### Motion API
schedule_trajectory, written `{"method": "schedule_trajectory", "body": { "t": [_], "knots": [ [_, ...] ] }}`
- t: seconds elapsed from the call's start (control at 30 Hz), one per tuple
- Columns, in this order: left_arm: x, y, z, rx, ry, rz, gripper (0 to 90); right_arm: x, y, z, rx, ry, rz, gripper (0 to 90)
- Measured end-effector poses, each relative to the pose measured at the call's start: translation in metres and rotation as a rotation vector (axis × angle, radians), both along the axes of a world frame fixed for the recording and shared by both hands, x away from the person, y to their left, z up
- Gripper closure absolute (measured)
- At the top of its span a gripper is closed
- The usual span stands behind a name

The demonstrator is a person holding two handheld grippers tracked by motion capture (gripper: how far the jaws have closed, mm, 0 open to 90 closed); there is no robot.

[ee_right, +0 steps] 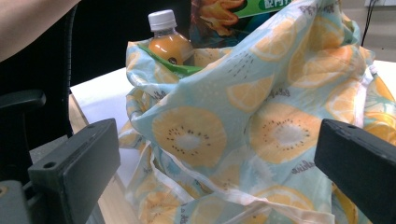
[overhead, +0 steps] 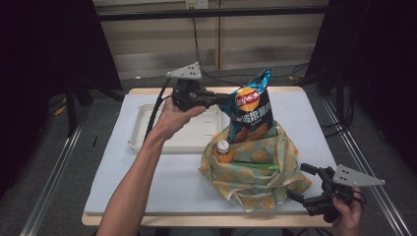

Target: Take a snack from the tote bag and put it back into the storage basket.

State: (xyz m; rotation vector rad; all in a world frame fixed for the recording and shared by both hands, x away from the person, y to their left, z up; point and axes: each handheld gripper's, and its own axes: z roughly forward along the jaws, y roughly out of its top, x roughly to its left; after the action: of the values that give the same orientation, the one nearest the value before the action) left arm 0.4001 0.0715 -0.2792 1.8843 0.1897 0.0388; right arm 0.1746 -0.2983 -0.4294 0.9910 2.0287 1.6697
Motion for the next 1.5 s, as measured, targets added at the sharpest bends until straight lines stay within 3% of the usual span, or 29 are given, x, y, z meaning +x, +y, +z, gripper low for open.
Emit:
{"method": "schedule_trajectory", "body": {
  "t": [0.67, 1.33, 1.5],
  "knots": [
    [0.004, 0.027, 0.034, -0.05, -0.05, 0.067, 90.0, 0.0, 0.0, -0.001, 0.007, -0.004, -0.042, 0.0],
    [0.016, 0.077, 0.039, -0.06, -0.059, 0.149, 90.0, 0.003, -0.001, -0.002, 0.013, -0.003, -0.052, 0.0],
    [0.012, 0.088, 0.038, -0.048, -0.077, 0.172, 90.0, 0.001, 0.0, -0.002, 0.018, -0.005, -0.057, 0.0]
  ]
}}
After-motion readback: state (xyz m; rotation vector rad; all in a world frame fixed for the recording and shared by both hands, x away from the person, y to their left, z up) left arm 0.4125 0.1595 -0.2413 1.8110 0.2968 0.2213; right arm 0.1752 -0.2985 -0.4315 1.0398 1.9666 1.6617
